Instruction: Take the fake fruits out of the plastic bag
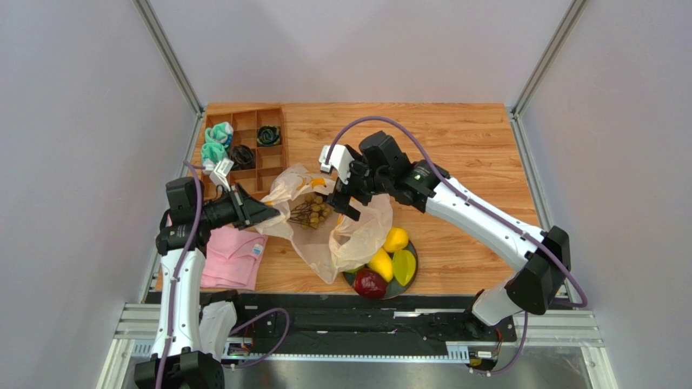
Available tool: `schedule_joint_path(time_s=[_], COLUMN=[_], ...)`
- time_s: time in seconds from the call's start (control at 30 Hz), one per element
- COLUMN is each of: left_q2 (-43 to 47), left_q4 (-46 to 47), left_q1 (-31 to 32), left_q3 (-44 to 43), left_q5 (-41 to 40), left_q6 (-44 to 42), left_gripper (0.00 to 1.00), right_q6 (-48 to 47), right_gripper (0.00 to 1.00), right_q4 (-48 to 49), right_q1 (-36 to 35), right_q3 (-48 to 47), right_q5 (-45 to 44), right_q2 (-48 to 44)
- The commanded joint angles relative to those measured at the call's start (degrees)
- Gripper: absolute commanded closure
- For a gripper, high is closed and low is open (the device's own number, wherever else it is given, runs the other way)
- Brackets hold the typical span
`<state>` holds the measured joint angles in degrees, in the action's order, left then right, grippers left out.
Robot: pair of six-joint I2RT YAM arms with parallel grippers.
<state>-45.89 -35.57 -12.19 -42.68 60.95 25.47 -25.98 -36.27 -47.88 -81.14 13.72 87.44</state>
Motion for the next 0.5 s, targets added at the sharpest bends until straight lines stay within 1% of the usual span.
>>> schedule_joint_path(time_s=[0.0, 0.03, 0.1, 0.13, 0.2, 0.23, 0.27, 0.3, 0.37, 0.4, 0.43, 0.47], left_q2=[-1.04, -1.39, -1.84, -1.92, -2.27, -2.36, -2.36, -2.28, -1.93, -1.75, -1.4, -0.87], left_q4=[10.33, 10.87, 12.18, 12.45, 12.98, 13.33, 13.86, 14.3, 15.0, 15.01, 14.92, 14.05], left_q1=[1.02, 1.02, 1.11, 1.11, 1.11, 1.2, 1.11, 1.29, 1.29, 1.37, 1.37, 1.29], left_q3=[-2.59, -3.02, -3.64, -4.16, -4.43, -4.43, -4.35, -4.35, -4.17, -4.08, -4.17, -4.0], left_q5=[0.14, -0.56, -0.48, -0.39, -0.22, 0.05, 0.14, 0.22, 0.14, 0.4, 0.57, 0.49], left_q6=[7.38, 8.27, 10.2, 10.64, 11.78, 12.23, 12.58, 13.28, 13.72, 13.64, 13.46, 13.03], left_gripper=[1.0, 1.0, 1.0, 1.0, 1.0, 1.0, 1.0, 1.0, 1.0, 1.0, 1.0, 1.0], right_q6=[2.42, 2.25, 2.24, 3.2, 5.75, 8.02, 9.18, 10.49, 15.41, 17.52, 20.06, 25.22], right_gripper=[0.0, 0.03, 0.15, 0.3, 0.5, 0.73, 0.89, 1.0, 1.0, 1.0, 1.0, 0.97], right_q4=[0.86, 0.24, -2.74, -3.45, -4.68, -4.42, -2.86, -1.71, 0.84, 1.63, 2.69, 4.44], right_q1=[-2.65, -3.7, -4.41, -4.85, -4.94, -5.21, -5.47, -5.82, -6.52, -6.61, -6.61, -6.61], right_q3=[-4.55, -4.81, -5.34, -6.65, -8.58, -9.72, -10.17, -10.52, -12.18, -12.72, -12.81, -12.81], right_q5=[10.71, 11.07, 11.86, 11.86, 12.3, 11.26, 9.24, 3.92, -2.0, -9.07, -13.67, -20.68], right_q2=[-1.05, -0.09, 4.2, 5.97, 11.23, 12.83, 14.24, 17.12, 20.03, 21.27, 23.11, 23.56])
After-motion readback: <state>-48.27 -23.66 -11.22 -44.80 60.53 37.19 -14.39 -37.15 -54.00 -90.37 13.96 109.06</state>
